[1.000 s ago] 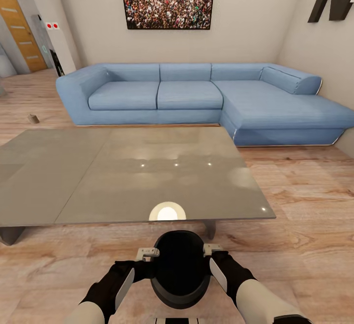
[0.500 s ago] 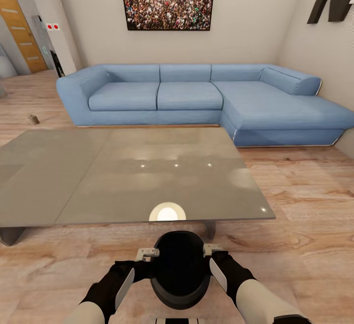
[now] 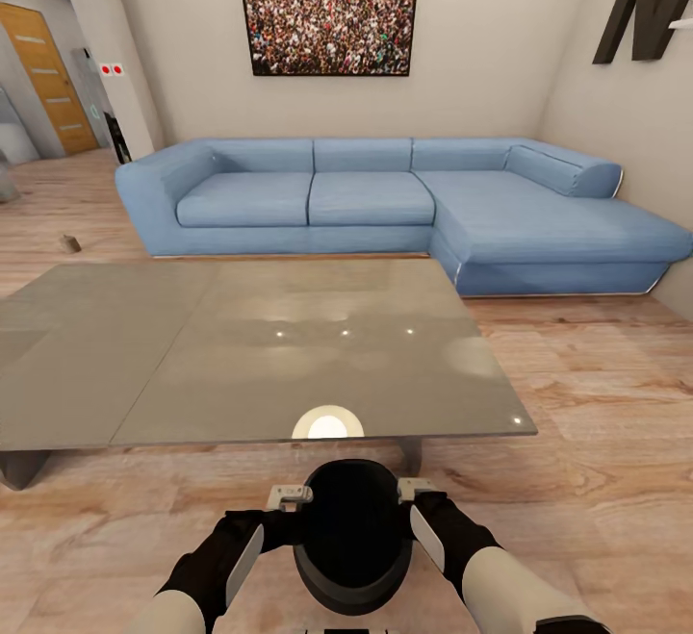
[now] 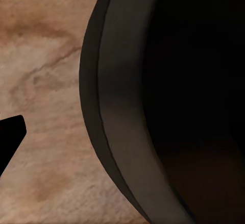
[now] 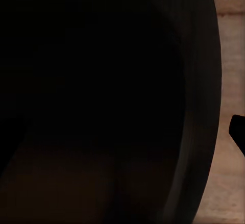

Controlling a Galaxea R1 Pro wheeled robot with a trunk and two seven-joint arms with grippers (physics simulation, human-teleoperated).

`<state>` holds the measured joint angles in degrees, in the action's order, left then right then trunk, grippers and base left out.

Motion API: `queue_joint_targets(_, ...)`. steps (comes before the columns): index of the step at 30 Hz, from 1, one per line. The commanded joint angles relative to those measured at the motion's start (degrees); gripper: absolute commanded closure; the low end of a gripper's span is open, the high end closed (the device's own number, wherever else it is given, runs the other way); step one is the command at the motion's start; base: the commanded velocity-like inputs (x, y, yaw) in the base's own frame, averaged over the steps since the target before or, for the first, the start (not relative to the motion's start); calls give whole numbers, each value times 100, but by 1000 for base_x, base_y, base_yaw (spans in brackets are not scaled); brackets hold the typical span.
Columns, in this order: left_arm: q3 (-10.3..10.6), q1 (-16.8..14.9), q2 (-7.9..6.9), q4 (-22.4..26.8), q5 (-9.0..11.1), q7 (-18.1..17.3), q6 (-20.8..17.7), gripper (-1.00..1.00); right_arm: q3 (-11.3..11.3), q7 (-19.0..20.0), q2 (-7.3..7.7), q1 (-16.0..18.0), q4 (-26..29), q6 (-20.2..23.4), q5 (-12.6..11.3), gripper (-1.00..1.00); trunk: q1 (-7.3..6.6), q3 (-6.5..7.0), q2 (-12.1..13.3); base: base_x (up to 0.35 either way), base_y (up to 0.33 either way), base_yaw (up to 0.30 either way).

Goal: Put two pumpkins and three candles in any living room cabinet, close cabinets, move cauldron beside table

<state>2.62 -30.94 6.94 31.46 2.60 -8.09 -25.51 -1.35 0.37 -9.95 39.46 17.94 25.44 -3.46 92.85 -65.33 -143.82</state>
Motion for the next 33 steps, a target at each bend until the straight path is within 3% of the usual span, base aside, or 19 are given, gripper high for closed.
queue_joint_targets(1, 10, 0, -2, 9, 25, 1, -33, -100, -15, -2, 2, 0, 10, 30, -36, -100, -1, -5, -2, 0, 0, 0)
queue_joint_targets(18, 10, 0, 7, 17, 29, 1, -33, -100, -15, -2, 2, 0, -7, 31, -39, -100, -6, 39, 1, -58, 0, 0)
queue_joint_targets(33, 10, -8, 24, 20, 38, 1, -46, -100, -15, -2, 2, 0, -9, 31, -36, -100, -45, 372, 21, 0, 0, 0)
